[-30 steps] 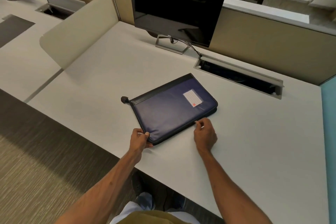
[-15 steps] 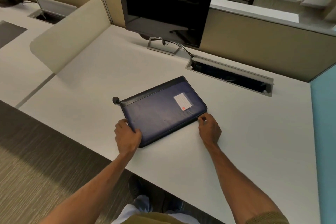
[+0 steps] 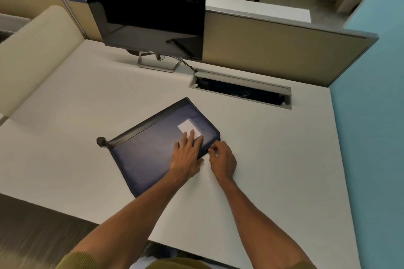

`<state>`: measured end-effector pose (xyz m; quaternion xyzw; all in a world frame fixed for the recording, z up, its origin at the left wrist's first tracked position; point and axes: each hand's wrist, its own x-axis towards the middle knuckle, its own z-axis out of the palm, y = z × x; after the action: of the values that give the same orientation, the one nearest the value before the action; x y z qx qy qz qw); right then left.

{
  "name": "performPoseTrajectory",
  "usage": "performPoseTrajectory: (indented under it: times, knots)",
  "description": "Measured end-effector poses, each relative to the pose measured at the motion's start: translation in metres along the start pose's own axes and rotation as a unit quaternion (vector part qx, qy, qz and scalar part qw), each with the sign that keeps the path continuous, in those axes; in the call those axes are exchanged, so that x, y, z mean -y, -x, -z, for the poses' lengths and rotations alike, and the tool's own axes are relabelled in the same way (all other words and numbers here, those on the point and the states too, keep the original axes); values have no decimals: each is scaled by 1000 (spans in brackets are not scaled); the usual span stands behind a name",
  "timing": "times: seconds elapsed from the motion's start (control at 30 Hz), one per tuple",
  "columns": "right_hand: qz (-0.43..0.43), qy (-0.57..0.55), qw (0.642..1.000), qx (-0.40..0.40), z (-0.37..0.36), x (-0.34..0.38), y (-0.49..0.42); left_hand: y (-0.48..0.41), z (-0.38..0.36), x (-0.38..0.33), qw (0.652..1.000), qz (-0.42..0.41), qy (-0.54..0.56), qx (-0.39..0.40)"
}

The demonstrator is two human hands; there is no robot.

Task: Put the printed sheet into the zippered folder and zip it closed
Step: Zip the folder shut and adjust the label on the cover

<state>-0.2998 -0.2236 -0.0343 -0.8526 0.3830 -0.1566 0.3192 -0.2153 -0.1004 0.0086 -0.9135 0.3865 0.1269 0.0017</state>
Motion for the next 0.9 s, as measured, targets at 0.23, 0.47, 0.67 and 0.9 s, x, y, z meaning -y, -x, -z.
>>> performPoseTrajectory:
  times: [0.23,0.47,0.67,0.9]
  knots:
    - [-35,-24,999,-33,5,-7,-12,-19,2,5,998,-17,-37,52]
    - [-32,6,999,-4,23,-22,-63,-13,3,21,987,-91,-114,69]
    - [62,-31,993,94,16,-3,-119,-14,10,26,980,-132,-116,96]
    - [141,-14,977,159,-20,27,-173,-4,17,29,981,-135,-81,115]
